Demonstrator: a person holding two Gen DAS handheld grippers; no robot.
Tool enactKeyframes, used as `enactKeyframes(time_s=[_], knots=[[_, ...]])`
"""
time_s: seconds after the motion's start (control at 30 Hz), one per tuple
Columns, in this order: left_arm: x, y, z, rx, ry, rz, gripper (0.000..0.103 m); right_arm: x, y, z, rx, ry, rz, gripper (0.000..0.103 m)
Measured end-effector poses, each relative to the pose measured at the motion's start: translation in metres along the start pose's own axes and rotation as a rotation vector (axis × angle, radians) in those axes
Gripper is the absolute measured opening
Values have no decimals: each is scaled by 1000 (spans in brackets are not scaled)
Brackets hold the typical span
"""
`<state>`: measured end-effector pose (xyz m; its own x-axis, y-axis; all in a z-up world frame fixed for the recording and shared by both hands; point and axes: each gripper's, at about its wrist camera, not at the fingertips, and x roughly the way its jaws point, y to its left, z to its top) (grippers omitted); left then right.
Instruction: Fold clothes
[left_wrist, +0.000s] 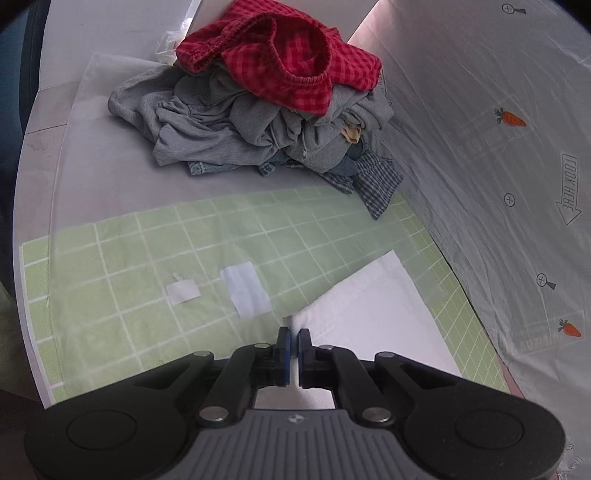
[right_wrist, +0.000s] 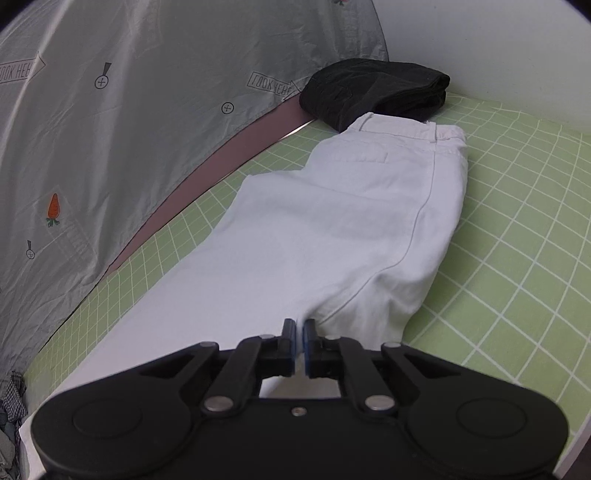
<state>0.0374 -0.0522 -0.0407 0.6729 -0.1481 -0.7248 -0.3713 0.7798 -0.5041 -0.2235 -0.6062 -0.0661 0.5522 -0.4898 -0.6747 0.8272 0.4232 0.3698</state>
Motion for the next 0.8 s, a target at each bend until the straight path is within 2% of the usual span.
enactKeyframes(time_s=[0.07,0.17,0.33,0.43,0.5,0.53,0.57,0.6,0.63,0.67,0.8], knots=[[-10,0,1,1,-6,-12,3,-8,0,7,-26,-13,15,3],[-9,9,-11,18,4,45,3,-12,-4,6,-68,3,6,3],[21,44,-46,44,81,204,4,1,-18,-30,-179,81,-84,3],[25,48,-56,92,94,238,6,17,-23,-52,-266,141,-151,3],[21,46,-55,103,90,239,11,18,-22,-56,-302,153,-169,4],[19,46,-55,108,88,240,13,16,-20,-55,-312,148,-173,8],[18,45,-56,102,91,234,24,15,-19,-54,-312,144,-179,12],[17,45,-56,94,95,227,35,13,-20,-52,-294,140,-178,24],[17,44,-58,88,100,223,39,13,-21,-50,-270,137,-175,31],[17,45,-59,79,107,220,43,12,-22,-48,-246,133,-171,32],[21,42,-70,58,138,194,49,12,-23,-47,-180,134,-174,41]])
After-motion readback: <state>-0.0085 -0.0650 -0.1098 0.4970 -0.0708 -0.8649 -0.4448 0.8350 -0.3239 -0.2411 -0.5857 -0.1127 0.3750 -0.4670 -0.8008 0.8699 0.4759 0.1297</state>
